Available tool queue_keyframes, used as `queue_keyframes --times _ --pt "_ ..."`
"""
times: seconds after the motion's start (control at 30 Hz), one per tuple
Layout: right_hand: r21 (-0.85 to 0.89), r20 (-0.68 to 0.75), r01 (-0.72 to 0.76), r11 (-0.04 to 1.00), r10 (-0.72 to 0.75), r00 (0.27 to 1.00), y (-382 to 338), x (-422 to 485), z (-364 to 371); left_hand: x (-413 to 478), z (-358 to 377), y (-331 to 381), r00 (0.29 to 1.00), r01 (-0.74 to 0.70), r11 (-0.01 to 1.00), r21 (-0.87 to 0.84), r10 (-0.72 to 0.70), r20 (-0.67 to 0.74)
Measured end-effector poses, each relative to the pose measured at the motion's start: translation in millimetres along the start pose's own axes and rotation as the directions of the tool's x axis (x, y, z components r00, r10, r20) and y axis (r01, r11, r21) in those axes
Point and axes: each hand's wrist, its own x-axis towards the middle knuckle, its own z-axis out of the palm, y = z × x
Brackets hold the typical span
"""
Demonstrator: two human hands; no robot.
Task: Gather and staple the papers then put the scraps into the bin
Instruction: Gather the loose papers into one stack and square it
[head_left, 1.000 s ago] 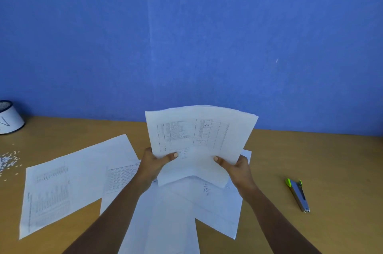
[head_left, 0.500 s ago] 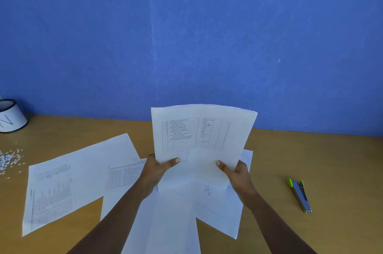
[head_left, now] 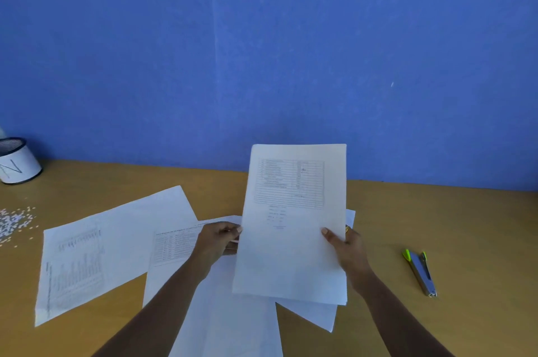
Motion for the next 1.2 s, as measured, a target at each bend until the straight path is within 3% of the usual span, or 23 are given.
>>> queue_keyframes --times 0.07,0.13,0.27,0.37,0.43,0.67,0.87,1.03,1.2 --pt "0.007 -0.05 -0.031 0.999 0.031 0.998 7 -1 -12 5 3 -11 0.998 0.047 0.992 0.115 -0.043 -0.037" --pt "0.001 -0.099 -0.068 0.998 0.068 0.993 15 -2 -25 12 9 -22 0.996 0.055 0.936 0.348 -0.027 -0.084" --pt "-0.01 -0.167 -0.131 0.991 0.128 0.978 27 -7 -47 17 29 -32 0.999 0.014 0.662 0.749 0.019 -0.035" --pt "-0.013 -0.195 -0.141 0.99 0.136 0.971 30 -12 -57 17 46 -31 0.999 -0.033 0.464 0.885 0.017 0.028" --pt "-0.009 -0.2 -0.142 0.99 0.137 0.97 29 -14 -61 17 55 -28 1.0 -0.018 0.395 0.918 -0.005 0.022" --pt "0.002 -0.211 -0.18 0.984 0.177 0.961 31 -14 -67 20 67 -24 0.997 0.069 0.372 0.926 -0.052 -0.054" --pt "0.038 -0.2 -0.187 0.982 0.19 0.961 32 -12 -68 25 68 -23 0.989 0.126 0.459 0.88 -0.126 -0.077" --pt "0.05 -0.199 -0.193 0.98 0.199 0.96 29 -12 -66 26 70 -21 0.989 0.123 0.375 0.919 -0.121 -0.083" --pt "0.052 -0.198 -0.195 0.979 0.201 0.959 28 -13 -65 28 72 -24 0.994 0.104 0.34 0.935 -0.021 -0.103"
